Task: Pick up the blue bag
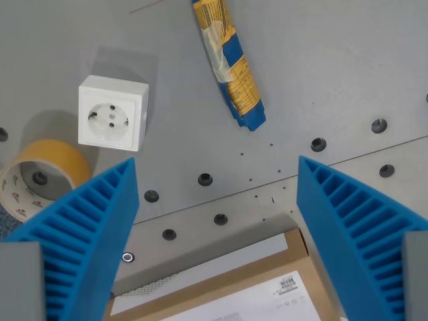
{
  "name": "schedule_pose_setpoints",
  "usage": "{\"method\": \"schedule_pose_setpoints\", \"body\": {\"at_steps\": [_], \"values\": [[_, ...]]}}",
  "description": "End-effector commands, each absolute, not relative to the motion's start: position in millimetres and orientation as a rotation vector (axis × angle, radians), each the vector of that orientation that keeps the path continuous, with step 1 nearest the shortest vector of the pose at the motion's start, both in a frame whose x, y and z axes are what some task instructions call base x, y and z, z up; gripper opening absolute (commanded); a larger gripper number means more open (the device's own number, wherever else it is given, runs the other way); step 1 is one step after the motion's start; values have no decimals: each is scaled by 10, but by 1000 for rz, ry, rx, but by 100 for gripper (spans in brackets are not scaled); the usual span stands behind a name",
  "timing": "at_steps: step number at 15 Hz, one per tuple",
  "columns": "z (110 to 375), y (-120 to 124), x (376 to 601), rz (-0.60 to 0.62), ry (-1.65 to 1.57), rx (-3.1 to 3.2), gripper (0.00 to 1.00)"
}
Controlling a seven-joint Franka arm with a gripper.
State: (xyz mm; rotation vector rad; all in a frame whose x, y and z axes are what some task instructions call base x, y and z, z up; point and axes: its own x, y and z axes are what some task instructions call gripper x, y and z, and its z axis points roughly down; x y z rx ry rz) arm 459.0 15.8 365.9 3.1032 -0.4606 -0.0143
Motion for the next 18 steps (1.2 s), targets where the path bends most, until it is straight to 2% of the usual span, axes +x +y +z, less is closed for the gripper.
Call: {"method": "schedule_pose_setpoints", "body": {"at_steps": [1,7,18], "values": [[3678,158,4587,-8,-461,3104,100],[3595,145,4595,5,-396,3114,100],[3051,-35,4650,142,-52,3140,100]]}}
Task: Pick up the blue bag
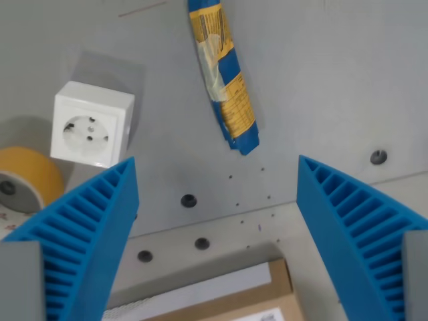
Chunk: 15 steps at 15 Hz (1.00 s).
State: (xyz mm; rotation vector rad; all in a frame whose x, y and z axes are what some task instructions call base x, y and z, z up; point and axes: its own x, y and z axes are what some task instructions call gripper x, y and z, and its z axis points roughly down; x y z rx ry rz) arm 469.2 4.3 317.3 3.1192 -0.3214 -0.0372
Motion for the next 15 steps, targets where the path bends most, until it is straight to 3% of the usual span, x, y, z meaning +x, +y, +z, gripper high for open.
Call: {"method": "schedule_pose_setpoints", "body": {"at_steps": [1,15], "values": [[3001,-48,4655,150,-26,3139,100],[2305,-206,4730,167,153,3127,100]]}}
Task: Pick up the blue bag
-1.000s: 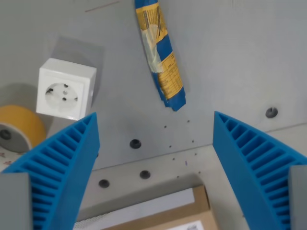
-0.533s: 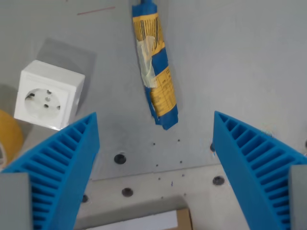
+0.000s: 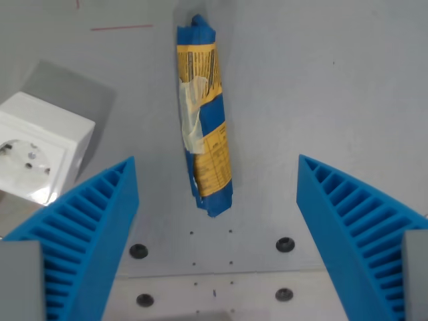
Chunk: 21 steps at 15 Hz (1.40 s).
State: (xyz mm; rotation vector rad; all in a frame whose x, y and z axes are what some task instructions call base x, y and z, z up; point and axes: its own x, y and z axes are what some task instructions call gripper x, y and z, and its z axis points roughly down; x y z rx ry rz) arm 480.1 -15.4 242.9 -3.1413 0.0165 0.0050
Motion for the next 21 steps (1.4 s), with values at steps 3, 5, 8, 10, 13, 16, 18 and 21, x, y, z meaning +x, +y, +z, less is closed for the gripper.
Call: {"method": "schedule_pose_setpoints", "body": {"at_steps": [3,5,8,10,13,16,18,21], "values": [[2153,-215,4716,-172,-128,-3141,100],[2053,-214,4722,-163,-100,-3143,100],[1905,-204,4749,-143,-79,-3145,100],[1801,-218,4710,-139,-74,-3147,100],[1650,-201,4710,-157,-69,-3150,100],[1605,-198,4757,-163,-68,-3151,0],[1605,-198,4757,-163,-68,-3151,0],[1605,-198,4757,-163,-68,-3151,0]]}}
